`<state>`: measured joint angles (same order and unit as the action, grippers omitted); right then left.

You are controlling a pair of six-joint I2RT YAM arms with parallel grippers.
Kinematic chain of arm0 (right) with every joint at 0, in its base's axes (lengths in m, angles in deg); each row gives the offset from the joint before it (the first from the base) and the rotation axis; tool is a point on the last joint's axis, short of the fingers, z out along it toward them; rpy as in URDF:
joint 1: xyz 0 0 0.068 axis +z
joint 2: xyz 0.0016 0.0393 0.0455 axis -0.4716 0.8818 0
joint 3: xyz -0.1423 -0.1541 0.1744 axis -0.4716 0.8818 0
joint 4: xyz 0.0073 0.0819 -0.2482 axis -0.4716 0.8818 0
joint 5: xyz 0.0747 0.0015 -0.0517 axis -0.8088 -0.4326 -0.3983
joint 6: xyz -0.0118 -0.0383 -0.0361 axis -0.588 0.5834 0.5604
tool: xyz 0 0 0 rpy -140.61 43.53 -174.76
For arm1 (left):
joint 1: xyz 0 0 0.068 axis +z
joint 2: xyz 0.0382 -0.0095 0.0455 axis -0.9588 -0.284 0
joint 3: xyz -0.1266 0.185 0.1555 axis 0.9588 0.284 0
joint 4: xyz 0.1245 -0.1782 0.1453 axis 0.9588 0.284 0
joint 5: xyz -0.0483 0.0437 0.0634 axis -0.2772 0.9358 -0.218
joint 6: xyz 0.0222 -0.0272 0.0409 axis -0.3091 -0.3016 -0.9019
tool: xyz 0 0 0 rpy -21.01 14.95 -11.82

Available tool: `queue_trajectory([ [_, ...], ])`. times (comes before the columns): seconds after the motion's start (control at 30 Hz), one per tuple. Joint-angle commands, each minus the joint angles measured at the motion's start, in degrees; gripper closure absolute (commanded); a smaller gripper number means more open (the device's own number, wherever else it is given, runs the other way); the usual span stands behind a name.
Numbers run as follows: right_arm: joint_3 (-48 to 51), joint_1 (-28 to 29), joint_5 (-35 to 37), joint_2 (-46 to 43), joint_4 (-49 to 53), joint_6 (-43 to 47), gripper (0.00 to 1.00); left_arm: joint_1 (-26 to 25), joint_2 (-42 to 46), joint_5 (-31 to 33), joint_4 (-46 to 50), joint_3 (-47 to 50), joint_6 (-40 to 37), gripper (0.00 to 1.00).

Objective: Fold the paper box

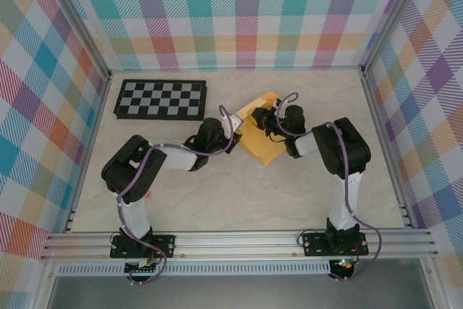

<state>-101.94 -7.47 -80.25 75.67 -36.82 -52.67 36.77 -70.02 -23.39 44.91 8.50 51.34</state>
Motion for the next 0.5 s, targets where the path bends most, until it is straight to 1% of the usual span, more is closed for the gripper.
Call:
queue_trajectory([
  [0.0, 2.25, 1.48, 1.15, -1.38, -0.15, -0.5, 1.0, -2.15, -1.67, 1.84, -4.72, -2.07, 1.14, 0.69],
  [0.2, 3.63, 1.74, 3.31, -3.43, 0.2, -0.52, 1.0, -2.82, -2.0, 5.92, -6.52, -0.97, 1.79, 0.69],
  [0.37, 3.67, 2.25, 3.94, -4.98, 0.62, -0.63, 1.0, -2.85, -2.35, 6.47, -6.78, -1.48, 1.76, 0.67],
  [0.47, 3.38, 2.32, 4.44, -5.81, 1.84, -1.03, 0.98, -2.77, -3.08, 6.54, -6.52, -2.39, 1.8, 0.66],
])
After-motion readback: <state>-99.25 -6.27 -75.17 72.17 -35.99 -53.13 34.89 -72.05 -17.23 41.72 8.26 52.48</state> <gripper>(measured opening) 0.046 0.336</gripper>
